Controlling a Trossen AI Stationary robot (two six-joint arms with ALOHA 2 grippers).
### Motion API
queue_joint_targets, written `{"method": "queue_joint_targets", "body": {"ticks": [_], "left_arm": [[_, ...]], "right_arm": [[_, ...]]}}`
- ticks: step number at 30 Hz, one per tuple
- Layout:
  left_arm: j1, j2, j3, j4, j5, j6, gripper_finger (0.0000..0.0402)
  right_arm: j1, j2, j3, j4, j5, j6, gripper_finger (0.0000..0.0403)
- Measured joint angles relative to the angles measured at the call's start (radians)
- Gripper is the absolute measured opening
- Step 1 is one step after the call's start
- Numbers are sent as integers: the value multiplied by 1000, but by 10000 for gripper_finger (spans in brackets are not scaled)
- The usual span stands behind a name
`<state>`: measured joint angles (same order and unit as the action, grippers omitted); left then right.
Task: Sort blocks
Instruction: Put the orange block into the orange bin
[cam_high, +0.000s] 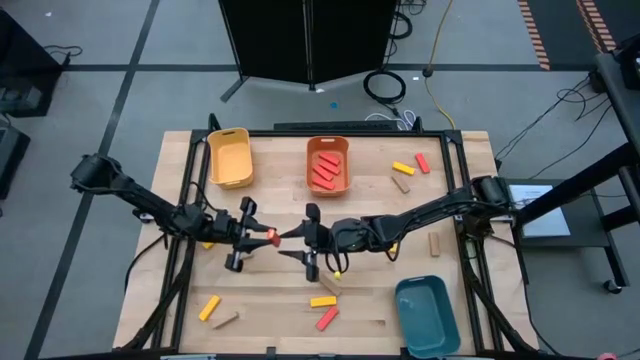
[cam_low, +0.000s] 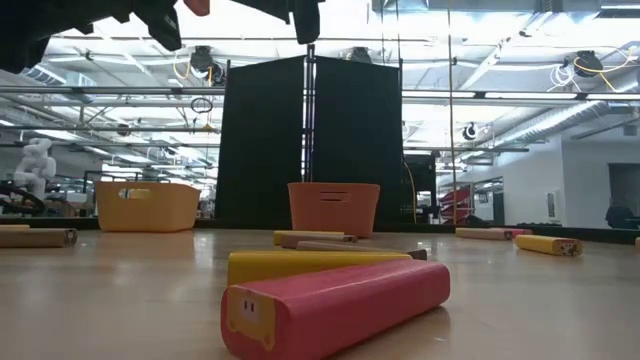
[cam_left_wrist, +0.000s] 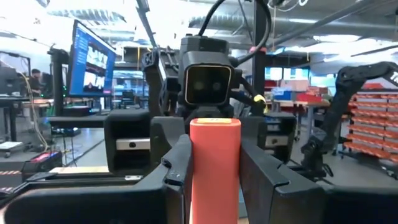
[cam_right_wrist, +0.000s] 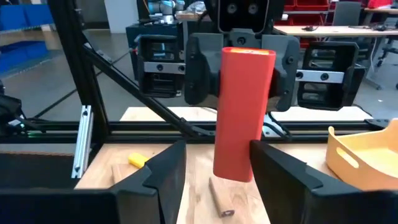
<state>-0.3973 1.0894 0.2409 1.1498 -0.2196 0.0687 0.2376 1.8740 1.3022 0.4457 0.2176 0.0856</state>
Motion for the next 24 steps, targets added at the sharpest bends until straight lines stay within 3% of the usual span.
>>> {"method": "queue_joint_targets", "body": {"ticks": [10, 18, 24], "left_arm": [[0, 14, 1, -17, -27, 1, 84], [0, 10, 2, -38, -48, 0, 84], [0, 9, 2, -37, -53, 0, 84]], "right_arm": [[-7, 2, 0, -43, 25, -11, 171], [-9, -12, 0, -121, 146, -20, 171], [-9, -12, 0, -111, 144, -19, 171]]}}
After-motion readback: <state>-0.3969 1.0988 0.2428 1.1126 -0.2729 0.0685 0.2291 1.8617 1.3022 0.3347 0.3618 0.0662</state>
